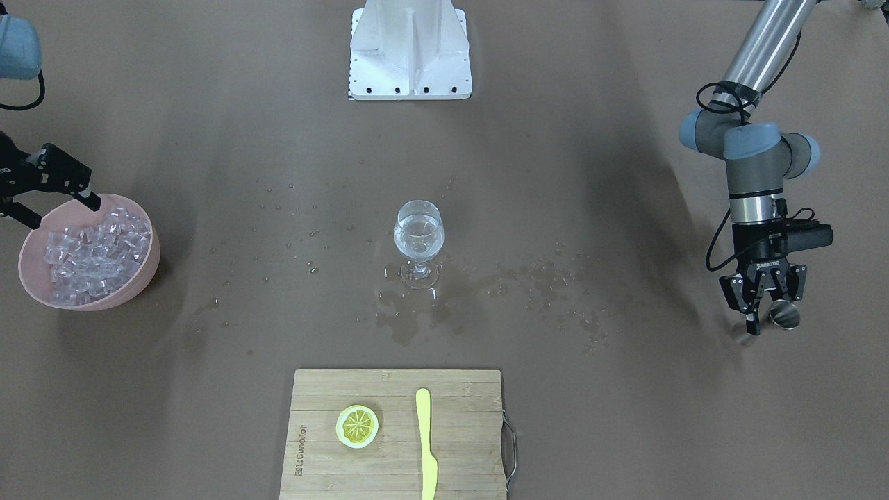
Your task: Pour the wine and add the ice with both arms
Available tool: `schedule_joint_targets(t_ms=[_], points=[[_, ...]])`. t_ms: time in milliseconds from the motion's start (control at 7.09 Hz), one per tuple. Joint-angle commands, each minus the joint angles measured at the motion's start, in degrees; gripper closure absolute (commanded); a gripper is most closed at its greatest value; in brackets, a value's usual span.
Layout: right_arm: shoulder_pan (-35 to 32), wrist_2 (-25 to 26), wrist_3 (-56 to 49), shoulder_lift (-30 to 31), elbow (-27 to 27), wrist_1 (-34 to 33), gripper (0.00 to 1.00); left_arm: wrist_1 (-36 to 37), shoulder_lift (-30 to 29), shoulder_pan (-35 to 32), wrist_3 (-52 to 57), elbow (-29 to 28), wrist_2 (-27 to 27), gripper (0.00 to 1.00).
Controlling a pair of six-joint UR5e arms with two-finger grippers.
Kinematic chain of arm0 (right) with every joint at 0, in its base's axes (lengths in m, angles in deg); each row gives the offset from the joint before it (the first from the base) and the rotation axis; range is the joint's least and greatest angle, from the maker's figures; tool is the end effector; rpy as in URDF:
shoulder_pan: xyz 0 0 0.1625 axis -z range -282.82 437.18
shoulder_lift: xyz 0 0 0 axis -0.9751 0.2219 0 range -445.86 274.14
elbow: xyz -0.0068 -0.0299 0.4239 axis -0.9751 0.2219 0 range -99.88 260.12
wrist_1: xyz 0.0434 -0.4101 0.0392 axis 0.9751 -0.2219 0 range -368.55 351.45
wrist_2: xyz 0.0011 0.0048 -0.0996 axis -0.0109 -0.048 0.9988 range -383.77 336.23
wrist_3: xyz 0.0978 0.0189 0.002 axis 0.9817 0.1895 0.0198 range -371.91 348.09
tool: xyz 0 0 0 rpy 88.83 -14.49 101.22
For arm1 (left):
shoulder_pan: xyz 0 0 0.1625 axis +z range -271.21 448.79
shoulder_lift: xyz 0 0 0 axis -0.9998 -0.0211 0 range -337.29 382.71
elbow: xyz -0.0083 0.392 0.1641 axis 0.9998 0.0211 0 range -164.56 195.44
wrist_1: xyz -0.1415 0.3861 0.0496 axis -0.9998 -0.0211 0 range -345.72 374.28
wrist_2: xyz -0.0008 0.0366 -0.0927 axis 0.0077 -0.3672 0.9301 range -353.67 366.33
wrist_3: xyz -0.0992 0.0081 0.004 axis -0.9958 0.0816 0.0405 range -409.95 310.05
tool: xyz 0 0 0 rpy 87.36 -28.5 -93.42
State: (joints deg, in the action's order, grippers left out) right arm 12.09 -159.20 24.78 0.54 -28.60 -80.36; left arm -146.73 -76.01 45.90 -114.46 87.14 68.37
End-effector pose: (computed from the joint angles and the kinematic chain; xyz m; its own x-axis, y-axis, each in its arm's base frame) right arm -0.1585 -0.4895 0.4261 0.5454 -0.1617 0.8224 -0.0071 0.9803 0.1975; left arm 0.2995 -0.5240 0.6025 0.7049 -0.1359 -0.6962 0.6641 0.4712 0.5805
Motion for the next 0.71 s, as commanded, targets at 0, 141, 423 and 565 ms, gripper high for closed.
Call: schedule_joint_targets(t_ms=[0, 141, 423, 565], points=[[0.05, 0.08, 0.05, 0.00, 0.00, 0.00, 0.00, -1.32, 0.90, 0.00, -0.09, 0.72, 2.03, 0.01], [0.05, -0.01, 0.13, 0.00, 0.00, 0.00, 0.00, -2.37, 2.12, 0.09, -0.18, 1.42, 2.21, 0.01], [0.22, -0.01, 0.05, 0.00, -0.09, 0.00, 0.00, -2.38, 10.17, 0.09, -0.26, 9.11, 10.59, 0.01], [0.14, 0.08, 0.05, 0.00, -0.35, 0.00, 0.00, -2.38, 13.44, 0.00, -0.26, 12.20, 15.87, 0.01]])
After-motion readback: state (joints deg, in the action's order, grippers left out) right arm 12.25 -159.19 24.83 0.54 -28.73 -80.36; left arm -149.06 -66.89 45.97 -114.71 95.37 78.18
